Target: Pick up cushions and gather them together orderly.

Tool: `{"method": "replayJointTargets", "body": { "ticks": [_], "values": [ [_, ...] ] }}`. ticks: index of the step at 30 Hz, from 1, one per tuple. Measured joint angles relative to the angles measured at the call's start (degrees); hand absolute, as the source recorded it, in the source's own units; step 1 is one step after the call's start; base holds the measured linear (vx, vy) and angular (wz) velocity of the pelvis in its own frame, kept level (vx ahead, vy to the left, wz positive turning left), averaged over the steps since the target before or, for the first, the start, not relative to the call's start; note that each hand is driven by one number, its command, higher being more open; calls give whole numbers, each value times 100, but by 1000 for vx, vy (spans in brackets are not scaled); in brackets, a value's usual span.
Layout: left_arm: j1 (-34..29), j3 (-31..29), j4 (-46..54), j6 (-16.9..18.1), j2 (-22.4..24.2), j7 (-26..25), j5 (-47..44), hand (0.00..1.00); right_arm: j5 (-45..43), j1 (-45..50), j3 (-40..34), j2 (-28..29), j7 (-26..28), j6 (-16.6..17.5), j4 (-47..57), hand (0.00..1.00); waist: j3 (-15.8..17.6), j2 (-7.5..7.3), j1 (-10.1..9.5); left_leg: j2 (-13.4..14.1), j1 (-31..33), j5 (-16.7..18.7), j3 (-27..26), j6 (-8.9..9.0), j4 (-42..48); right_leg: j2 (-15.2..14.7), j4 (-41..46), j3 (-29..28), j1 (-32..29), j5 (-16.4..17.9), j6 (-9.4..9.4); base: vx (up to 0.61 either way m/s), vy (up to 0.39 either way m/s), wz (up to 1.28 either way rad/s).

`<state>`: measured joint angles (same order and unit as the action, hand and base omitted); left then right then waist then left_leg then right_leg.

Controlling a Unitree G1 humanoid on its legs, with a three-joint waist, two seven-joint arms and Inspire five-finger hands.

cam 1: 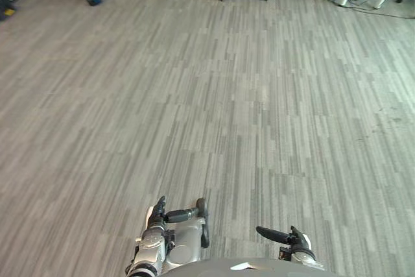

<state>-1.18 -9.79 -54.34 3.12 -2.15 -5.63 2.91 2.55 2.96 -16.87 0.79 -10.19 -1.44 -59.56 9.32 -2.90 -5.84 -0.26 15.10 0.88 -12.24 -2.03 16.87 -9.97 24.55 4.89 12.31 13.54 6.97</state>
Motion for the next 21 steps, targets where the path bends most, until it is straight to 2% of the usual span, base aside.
{"method": "replayJointTargets", "body": {
  "ticks": [1,2,3,4,5,7,8,9,11,12,13,14,15,16,17,18,19,20,21],
  "values": [
    [15,70,-114,0,-65,-8,3,100,84,31,5,-9,27,0,-7,100,-17,-23,35,-99,-347,328,-17,-66,65,-221,1645,-97,-574,-432,424,600,203,2],
    [27,116,-157,-10,-81,-12,2,100,92,28,7,-15,39,2,-8,100,-16,-23,59,-123,-479,421,-2,-90,54,-301,2162,-105,-778,-491,513,585,175,2],
    [31,194,-255,-20,-98,-23,0,100,79,1,-5,-38,88,15,20,100,-2,1,114,-163,-830,587,10,-96,2,-496,3105,41,-1220,-431,404,557,130,-2],
    [26,264,-340,-37,-94,-13,4,100,91,-6,15,-94,128,54,99,100,20,55,153,-177,-1322,705,23,-117,-199,-716,3690,372,-1638,-254,86,535,104,-4],
    [13,278,-339,-58,-82,-11,4,100,90,-5,14,-102,133,61,145,100,24,81,166,-168,-1504,744,36,-104,-304,-766,3775,496,-1783,-200,4,497,59,-7],
    [-51,381,-356,-82,-70,-17,-3,100,92,-62,9,-128,134,94,245,100,77,185,213,-74,-2232,766,55,-98,-764,-777,3277,955,-2333,67,-396,457,-20,6],
    [-52,431,-373,-82,-75,-15,1,100,93,-105,9,-139,137,96,241,100,81,193,254,-4,-2365,771,67,-91,-831,-722,2882,1079,-2472,102,-453,428,-114,19],
    [-59,453,-400,-81,-79,-12,1,100,98,-161,8,-142,139,95,245,100,92,212,282,105,-2521,792,79,-56,-910,-562,2047,1173,-2671,87,-446,413,-174,24],
    [-68,463,-435,-78,-102,-11,3,100,145,-219,7,-142,140,90,238,100,106,200,326,272,-2686,951,199,181,-996,-233,394,1089,-2875,-317,-367,462,-263,33],
    [-19,473,-527,-78,-113,-8,-4,100,149,-244,-5,-204,149,79,191,100,114,211,371,387,-2871,1091,370,367,-1075,24,-79,933,-2793,-1134,-640,526,-360,9],
    [25,436,-559,-73,-22,-21,10,100,225,-337,4,-293,153,81,72,100,96,365,269,467,-2825,1025,517,299,-1113,171,-106,917,-2748,-1149,-687,507,-358,-5],
    [17,441,-559,-39,-28,47,23,100,268,-428,-68,-357,148,75,-11,100,141,364,307,364,-2858,856,756,246,-1155,141,281,679,-2885,-950,-706,304,-220,-21],
    [16,440,-559,-37,-27,50,24,100,273,-430,-73,-358,148,74,-12,100,143,361,312,362,-2863,841,760,249,-1151,138,305,672,-2889,-933,-703,272,-206,-7],
    [7,432,-607,-9,51,51,48,100,282,-424,-238,-428,145,27,-116,100,121,392,344,360,-3007,775,817,334,-1067,97,659,615,-2892,-522,-725,354,-258,-6],
    [15,398,-659,-3,69,39,105,100,305,-410,-223,-521,147,30,-202,100,87,484,342,457,-2962,839,881,429,-815,159,608,659,-2765,-314,-737,494,-324,8],
    [14,374,-725,-3,142,34,134,100,293,-355,-324,-570,161,18,-225,100,59,591,368,595,-2766,934,1038,579,-303,282,365,811,-2523,-252,-748,410,-264,27],
    [17,369,-723,-7,159,61,137,100,294,-323,-430,-573,160,19,-238,100,27,686,372,691,-2569,956,1158,625,219,369,173,918,-2299,-215,-736,381,-230,46],
    [9,328,-665,-7,199,92,151,100,292,-242,-454,-587,135,-5,-247,100,23,708,381,821,-2240,907,1268,742,1094,464,-53,1071,-1999,-195,-763,240,-146,53],
    [-10,190,-611,-11,199,113,203,100,291,-140,-409,-598,138,-3,-182,100,27,716,391,982,-1868,687,1328,1043,2019,562,-250,1219,-1692,-170,-824,229,-132,52]
  ]
}}
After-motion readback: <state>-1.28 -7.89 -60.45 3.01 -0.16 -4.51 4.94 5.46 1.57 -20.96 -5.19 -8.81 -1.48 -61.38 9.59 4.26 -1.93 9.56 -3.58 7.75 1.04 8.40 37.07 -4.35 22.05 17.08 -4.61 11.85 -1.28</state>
